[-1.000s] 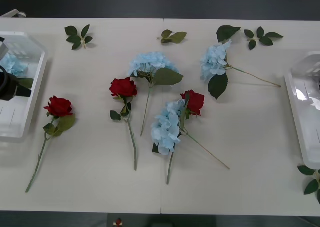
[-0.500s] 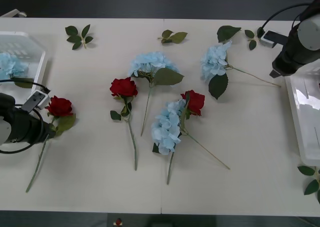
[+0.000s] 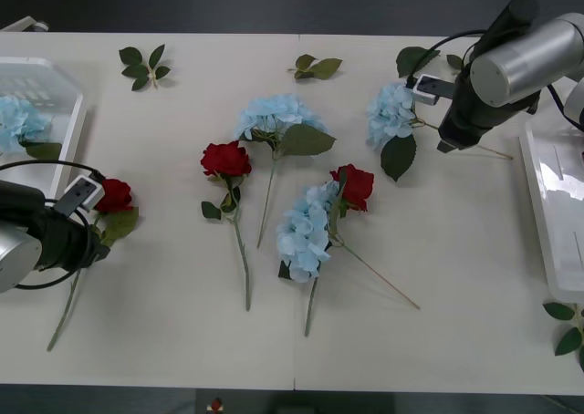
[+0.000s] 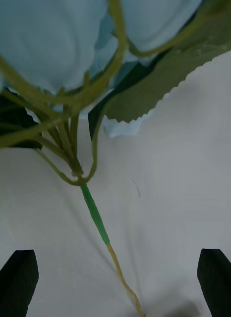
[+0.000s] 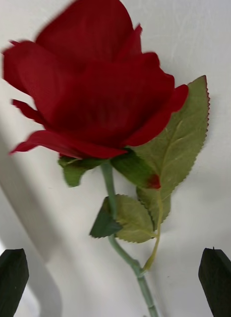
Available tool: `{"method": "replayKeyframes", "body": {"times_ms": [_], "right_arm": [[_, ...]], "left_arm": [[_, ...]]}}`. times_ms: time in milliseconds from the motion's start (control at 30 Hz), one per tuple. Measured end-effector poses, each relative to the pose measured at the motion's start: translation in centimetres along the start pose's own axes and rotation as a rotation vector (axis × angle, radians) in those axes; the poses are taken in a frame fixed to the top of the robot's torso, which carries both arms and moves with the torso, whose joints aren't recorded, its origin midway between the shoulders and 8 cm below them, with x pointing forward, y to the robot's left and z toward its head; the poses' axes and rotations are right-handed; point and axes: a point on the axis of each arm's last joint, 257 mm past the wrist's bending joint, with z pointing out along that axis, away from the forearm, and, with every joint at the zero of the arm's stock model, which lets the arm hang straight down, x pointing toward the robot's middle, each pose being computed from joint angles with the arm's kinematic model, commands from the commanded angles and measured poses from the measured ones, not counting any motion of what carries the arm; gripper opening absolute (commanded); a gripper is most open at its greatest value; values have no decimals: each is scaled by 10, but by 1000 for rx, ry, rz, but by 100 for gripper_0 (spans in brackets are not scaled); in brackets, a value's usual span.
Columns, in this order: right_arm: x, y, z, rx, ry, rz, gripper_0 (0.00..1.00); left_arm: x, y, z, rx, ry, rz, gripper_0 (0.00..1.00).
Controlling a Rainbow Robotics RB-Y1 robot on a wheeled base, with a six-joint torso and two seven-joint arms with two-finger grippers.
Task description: Put the red flowers into the right box and the blue flowers into the left box
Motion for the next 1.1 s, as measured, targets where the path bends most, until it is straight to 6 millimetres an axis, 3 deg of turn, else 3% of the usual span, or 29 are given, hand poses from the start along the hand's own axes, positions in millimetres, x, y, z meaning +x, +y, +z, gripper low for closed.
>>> {"method": "replayKeyframes", "body": {"times_ms": [133,300,367,433,500,633,700,733,767,800,900,1100], "right_arm": [[-10,5,5,-8,-11,23,91],[-17,5,8,-4,-28,40,75],[-16,3,10,2,-29,44,63],[-13,1,11,5,-26,46,57],[-11,-1,12,11,-26,34,45],[-7,-7,15,27,-30,21,25],[-7,-7,18,30,-31,30,20],[-7,-6,20,30,-33,34,19],[-9,-3,22,28,-34,38,16],[-10,-2,24,27,-36,40,10],[-16,5,29,23,-45,39,0],[-21,9,30,18,-48,31,0]], "left_arm": [[2,-10,12,22,-7,-39,100],[6,-15,20,34,5,-62,100],[8,-14,21,27,9,-61,100],[10,-13,24,18,14,-61,98],[11,-15,26,20,16,-67,81],[11,-16,31,22,8,-79,68],[12,-15,32,19,8,-80,36],[12,-15,32,19,8,-79,25],[12,-15,32,19,8,-79,5],[12,-15,32,19,8,-79,0],[12,-15,32,19,8,-79,0],[4,-17,31,26,-19,-85,0]]}}
